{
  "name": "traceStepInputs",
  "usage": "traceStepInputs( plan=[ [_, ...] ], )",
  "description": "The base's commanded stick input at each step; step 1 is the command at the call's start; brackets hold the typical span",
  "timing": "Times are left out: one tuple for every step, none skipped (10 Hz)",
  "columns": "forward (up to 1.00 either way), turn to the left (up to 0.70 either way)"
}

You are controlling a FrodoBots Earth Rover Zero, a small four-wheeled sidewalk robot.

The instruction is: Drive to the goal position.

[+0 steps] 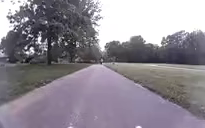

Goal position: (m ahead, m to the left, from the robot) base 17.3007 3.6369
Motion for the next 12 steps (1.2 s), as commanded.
traceStepInputs(
  plan=[
    [0.7, 0.0],
    [0.7, 0.0],
    [0.7, 0.0],
    [0.7, 0.0],
    [0.7, 0.02],
    [0.7, 0.14],
    [0.7, 0.14],
    [0.7, 0.14],
    [0.7, 0.14],
    [0.7, 0.14],
    [0.7, 0.14],
    [0.7, 0.14]
  ],
)
